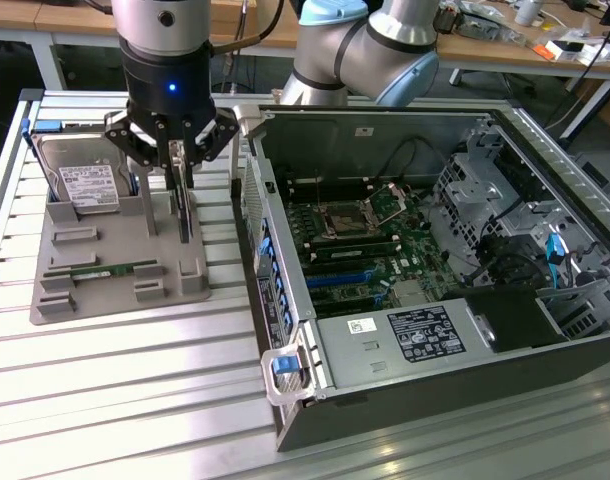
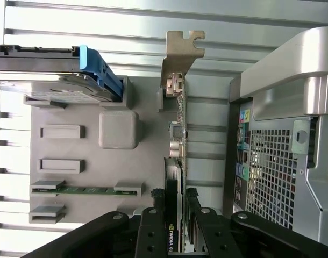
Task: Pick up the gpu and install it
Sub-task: 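Pick up the gpu and move the gpu toward the slot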
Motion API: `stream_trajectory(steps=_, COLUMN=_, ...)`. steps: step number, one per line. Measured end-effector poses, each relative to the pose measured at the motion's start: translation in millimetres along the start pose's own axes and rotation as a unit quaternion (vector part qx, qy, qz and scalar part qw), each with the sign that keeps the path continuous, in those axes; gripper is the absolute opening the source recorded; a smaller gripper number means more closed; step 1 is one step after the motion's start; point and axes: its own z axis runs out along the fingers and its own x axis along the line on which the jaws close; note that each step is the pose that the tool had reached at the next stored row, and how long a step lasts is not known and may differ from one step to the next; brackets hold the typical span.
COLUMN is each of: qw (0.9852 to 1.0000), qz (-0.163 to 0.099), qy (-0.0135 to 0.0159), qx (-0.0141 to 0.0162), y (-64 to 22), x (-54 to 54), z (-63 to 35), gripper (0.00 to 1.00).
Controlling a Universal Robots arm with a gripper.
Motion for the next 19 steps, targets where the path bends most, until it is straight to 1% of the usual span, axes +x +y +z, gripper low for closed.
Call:
stream_trajectory(steps=14, qw=1.0000, qz=0.000, qy=0.0001, qx=0.0000, y=0.1, x=0.0, z=-2.7, gripper=0.26)
stream_trajectory(steps=19, qw=1.0000, qz=0.000, qy=0.0001, qx=0.0001, y=0.2, x=0.0, z=-5.0, gripper=0.26)
